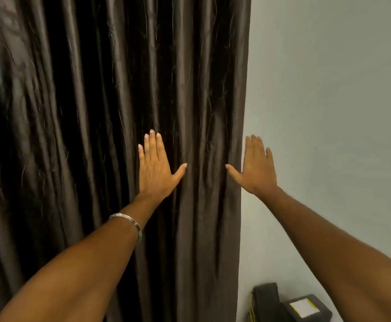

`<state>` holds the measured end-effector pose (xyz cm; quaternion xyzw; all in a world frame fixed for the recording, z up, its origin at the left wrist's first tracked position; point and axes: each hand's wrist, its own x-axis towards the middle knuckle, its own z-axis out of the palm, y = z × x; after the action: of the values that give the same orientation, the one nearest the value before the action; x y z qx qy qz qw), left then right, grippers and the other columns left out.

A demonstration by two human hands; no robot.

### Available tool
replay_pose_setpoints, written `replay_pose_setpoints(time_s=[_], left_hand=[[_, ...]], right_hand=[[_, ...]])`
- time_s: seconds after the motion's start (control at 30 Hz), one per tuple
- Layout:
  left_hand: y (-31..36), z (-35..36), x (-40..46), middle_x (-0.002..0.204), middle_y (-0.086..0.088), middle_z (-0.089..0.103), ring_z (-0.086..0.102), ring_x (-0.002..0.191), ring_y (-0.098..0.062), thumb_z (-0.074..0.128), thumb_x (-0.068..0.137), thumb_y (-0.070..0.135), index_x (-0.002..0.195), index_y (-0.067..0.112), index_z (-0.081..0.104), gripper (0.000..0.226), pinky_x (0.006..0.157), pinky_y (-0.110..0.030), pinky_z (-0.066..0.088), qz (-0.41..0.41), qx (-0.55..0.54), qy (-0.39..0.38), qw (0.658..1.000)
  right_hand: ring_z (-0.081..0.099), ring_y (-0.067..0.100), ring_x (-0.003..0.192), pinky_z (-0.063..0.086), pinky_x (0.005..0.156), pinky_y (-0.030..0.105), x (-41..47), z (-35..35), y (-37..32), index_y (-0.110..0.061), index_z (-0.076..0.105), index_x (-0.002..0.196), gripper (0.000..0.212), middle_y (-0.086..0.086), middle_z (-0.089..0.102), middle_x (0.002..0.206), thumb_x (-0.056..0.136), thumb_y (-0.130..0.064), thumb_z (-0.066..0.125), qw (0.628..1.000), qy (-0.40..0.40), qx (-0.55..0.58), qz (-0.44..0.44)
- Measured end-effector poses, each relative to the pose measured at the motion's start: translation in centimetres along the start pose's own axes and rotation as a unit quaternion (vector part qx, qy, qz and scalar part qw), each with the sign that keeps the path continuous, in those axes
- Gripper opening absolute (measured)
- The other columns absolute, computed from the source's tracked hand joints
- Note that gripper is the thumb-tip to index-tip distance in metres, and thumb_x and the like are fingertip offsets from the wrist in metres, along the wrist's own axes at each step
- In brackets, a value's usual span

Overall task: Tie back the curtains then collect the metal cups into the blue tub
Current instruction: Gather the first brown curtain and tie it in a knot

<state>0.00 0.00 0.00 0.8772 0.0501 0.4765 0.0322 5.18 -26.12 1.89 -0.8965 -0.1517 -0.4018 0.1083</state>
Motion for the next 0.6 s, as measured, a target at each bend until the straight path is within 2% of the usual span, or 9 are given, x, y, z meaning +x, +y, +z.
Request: replay_pose_setpoints(time_s=[0.13,0.2,0.3,0.37,0.43,0.5,0.6], left_hand=[[0.3,2.2,0.7,0.162,-0.021,-0.003,0.002,0.151,-0.033,0.049,0.085,0.069,0.155,0.006,-0.001,0.107,0.122,-0.048,0.015,-0.061,-0.015,-0.015,0.998],[0.8,3.1,0.6,0.163,-0.020,0.000,0.010,0.151,-0.032,0.052,0.083,0.071,0.155,0.011,-0.002,0.108,0.120,-0.049,0.022,-0.099,-0.042,-0.030,0.994],[1.6,4.2,0.5,0.162,-0.014,0.016,0.030,0.145,-0.028,0.058,0.081,0.068,0.155,0.022,-0.007,0.109,0.114,-0.047,0.035,-0.167,-0.133,-0.052,0.976],[2.4,4.9,0.1,0.155,-0.010,0.036,0.049,0.133,-0.026,0.062,0.083,0.062,0.153,0.030,-0.012,0.107,0.105,-0.042,0.046,-0.200,-0.198,-0.070,0.957],[2.9,5.6,-0.4,0.140,-0.008,0.054,0.062,0.116,-0.024,0.061,0.087,0.055,0.152,0.033,-0.014,0.102,0.094,-0.039,0.054,-0.199,-0.208,-0.079,0.954],[3.1,6.2,0.0,0.126,-0.006,0.064,0.068,0.101,-0.020,0.057,0.094,0.042,0.154,0.031,-0.011,0.092,0.087,-0.039,0.057,-0.190,-0.206,-0.086,0.956],[3.5,7.1,0.6,0.111,-0.003,0.069,0.068,0.091,-0.020,0.050,0.098,0.024,0.156,0.025,0.008,0.071,0.081,-0.039,0.057,-0.197,-0.192,-0.092,0.957]], right_hand=[[0.004,0.037,0.151,0.019,0.118,0.054,2.1,3.3,1.4,-0.014,0.000,0.156,0.115,0.019,-0.004,0.163,0.076,-0.078,0.054,0.994,-0.025,0.086,0.056],[0.012,0.037,0.150,0.024,0.117,0.056,3.2,5.3,1.7,-0.020,-0.008,0.155,0.124,0.016,-0.005,0.163,0.069,-0.084,0.056,0.979,-0.056,0.176,0.088],[0.033,0.031,0.143,0.035,0.113,0.054,5.1,7.3,1.6,-0.032,-0.006,0.153,0.130,0.005,0.015,0.163,0.058,-0.087,0.063,0.918,-0.094,0.368,0.112],[0.039,0.025,0.140,0.036,0.114,0.048,5.4,8.2,0.7,-0.035,-0.006,0.153,0.132,0.000,0.024,0.161,0.057,-0.082,0.070,0.869,-0.127,0.464,0.113],[0.042,0.020,0.137,0.037,0.113,0.040,5.4,9.0,-0.8,-0.034,-0.003,0.155,0.129,-0.002,0.030,0.158,0.061,-0.071,0.077,0.835,-0.152,0.522,0.088],[0.048,0.009,0.128,0.040,0.108,0.030,5.7,9.6,-2.7,-0.033,0.009,0.154,0.120,-0.008,0.039,0.151,0.063,-0.062,0.082,0.814,-0.161,0.555,0.054],[0.055,-0.009,0.108,0.045,0.094,0.016,6.4,9.7,-5.3,-0.032,0.030,0.141,0.097,-0.023,0.051,0.126,0.064,-0.049,0.087,0.785,-0.170,0.595,0.032]])
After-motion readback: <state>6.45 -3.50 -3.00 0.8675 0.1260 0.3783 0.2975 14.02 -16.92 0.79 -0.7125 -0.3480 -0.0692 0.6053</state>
